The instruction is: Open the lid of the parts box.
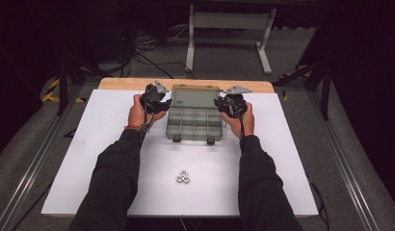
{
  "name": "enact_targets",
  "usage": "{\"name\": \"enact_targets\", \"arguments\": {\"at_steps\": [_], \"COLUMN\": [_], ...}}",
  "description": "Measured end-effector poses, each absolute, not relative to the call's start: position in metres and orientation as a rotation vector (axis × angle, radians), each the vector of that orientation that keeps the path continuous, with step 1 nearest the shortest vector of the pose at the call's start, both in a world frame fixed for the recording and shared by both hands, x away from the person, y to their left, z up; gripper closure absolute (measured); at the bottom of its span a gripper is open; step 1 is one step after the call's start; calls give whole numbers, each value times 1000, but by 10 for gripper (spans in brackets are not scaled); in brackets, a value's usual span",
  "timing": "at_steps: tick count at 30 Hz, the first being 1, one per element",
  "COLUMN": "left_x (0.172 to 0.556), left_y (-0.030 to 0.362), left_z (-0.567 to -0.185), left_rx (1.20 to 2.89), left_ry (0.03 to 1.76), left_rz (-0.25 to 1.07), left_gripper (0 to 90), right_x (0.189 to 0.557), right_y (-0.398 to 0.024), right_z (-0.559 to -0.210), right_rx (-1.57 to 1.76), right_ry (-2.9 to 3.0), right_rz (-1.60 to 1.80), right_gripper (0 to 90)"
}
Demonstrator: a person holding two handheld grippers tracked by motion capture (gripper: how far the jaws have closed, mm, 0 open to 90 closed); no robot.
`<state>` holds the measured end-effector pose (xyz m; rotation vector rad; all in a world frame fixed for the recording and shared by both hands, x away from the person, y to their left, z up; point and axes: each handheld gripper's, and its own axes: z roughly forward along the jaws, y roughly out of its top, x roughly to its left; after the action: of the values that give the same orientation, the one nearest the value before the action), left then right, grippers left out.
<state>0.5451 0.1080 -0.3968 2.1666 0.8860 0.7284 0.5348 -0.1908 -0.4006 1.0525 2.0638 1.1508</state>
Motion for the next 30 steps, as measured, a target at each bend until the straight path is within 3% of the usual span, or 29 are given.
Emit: {"name": "enact_targets", "arguments": {"at_steps": [11,30], "left_x": [503,443], "left_y": [132,173], "left_z": [-383,-381], "left_rx": [2156,2057], "left_ry": [768,666], "left_rz": [818,784], "left_gripper": [429,233], "right_x": [500,459], "right_y": [-197,-214], "right_z": [-385,-384], "right_rx": [956,880], "right_ry": [2083,2095], "right_rz": [1198,1278], "right_gripper": [734,634]}}
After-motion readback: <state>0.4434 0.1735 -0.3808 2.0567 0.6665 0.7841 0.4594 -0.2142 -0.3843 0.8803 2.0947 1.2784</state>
